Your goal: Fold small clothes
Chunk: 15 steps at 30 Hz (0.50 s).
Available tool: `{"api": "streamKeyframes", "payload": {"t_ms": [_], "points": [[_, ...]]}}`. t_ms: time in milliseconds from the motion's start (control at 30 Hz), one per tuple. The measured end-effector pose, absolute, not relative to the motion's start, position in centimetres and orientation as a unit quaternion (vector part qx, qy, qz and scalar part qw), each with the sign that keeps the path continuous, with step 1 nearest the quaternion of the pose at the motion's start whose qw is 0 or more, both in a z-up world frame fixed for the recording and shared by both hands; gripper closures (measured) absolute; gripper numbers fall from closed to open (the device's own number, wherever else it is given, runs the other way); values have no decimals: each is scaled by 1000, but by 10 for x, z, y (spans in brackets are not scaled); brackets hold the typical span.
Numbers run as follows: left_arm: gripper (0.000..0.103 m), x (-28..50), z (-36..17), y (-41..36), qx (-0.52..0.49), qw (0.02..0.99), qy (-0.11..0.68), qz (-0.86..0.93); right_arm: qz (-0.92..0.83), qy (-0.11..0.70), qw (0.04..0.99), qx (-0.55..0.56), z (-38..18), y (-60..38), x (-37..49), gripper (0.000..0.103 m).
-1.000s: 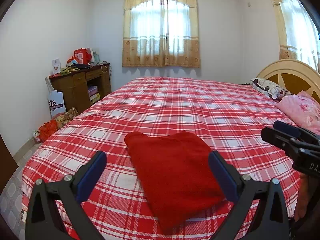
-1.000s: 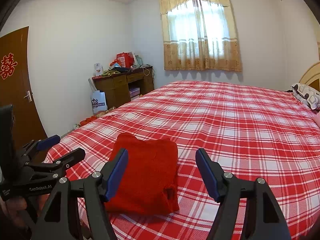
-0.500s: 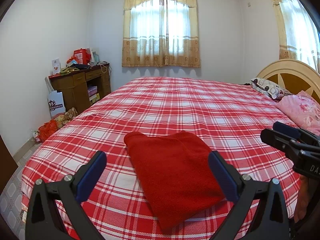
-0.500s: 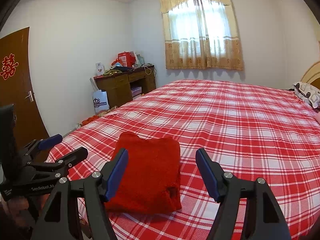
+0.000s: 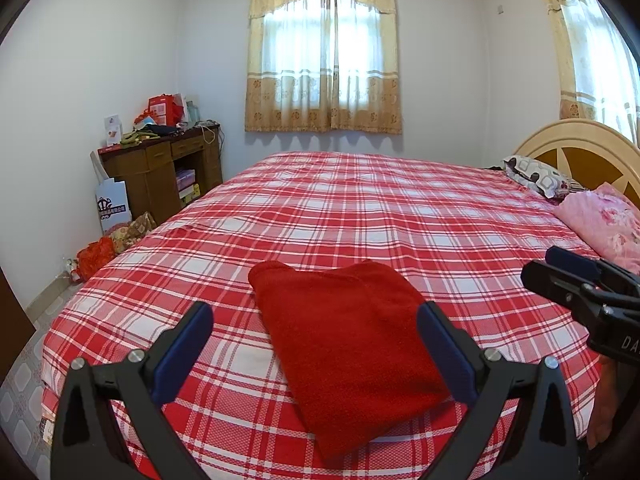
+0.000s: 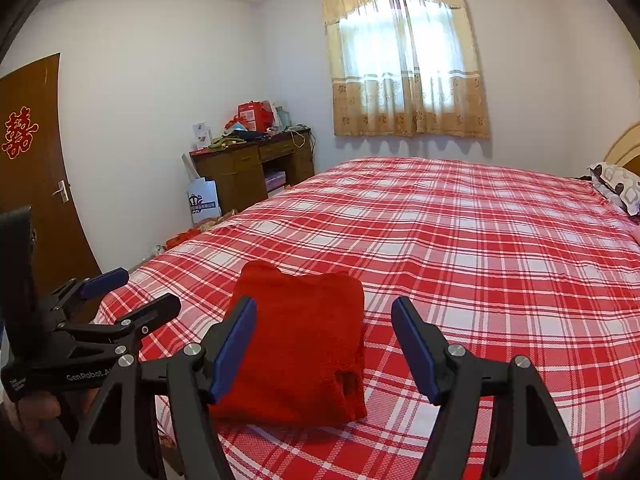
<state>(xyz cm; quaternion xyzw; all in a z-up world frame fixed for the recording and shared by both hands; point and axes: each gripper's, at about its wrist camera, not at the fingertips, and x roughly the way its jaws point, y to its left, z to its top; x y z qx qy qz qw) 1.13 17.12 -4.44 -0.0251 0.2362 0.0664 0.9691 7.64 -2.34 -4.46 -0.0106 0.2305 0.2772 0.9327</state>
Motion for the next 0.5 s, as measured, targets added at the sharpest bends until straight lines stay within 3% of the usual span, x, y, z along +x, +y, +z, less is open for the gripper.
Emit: {"api": "streamKeyframes", "payload": {"t_ms": [500], "points": [[0,11,-47,168,-27,968,239,67,280,221,934,-6,-44,-28,75,32]]}}
